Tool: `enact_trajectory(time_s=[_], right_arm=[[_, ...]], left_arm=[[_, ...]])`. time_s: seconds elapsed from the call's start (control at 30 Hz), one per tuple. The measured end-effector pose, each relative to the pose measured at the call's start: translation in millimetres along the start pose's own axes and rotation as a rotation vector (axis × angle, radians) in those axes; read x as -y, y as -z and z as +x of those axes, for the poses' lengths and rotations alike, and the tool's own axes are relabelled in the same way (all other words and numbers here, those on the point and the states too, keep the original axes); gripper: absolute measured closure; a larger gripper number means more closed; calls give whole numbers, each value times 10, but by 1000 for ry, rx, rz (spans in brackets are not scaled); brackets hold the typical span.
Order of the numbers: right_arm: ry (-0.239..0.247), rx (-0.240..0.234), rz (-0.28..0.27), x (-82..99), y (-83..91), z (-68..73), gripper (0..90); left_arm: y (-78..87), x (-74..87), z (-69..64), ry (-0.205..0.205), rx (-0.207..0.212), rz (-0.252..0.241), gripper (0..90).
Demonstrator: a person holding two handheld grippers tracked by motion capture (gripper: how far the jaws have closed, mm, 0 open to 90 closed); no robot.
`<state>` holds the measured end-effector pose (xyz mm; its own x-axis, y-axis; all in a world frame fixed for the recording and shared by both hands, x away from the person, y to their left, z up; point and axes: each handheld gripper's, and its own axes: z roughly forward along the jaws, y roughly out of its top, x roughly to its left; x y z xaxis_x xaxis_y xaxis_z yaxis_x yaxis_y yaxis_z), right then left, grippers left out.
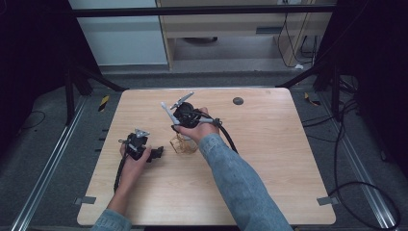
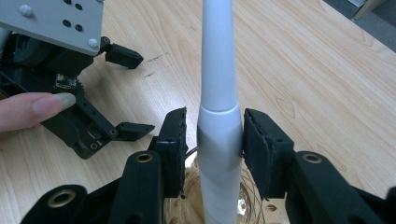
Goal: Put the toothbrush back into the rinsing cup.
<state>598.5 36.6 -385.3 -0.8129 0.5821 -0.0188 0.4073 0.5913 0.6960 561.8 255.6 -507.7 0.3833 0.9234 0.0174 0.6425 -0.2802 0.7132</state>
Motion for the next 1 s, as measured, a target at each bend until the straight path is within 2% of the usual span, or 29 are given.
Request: enact_trajectory(time_s=[0.63,1.0], right_arm=[[-2,30,-6,-4,72,7,454],[-8,36,0,-1,116,9,322]], left_arm=[[-2,0,-2,3,-1,-3,0],[0,0,0,0,0,0,0]])
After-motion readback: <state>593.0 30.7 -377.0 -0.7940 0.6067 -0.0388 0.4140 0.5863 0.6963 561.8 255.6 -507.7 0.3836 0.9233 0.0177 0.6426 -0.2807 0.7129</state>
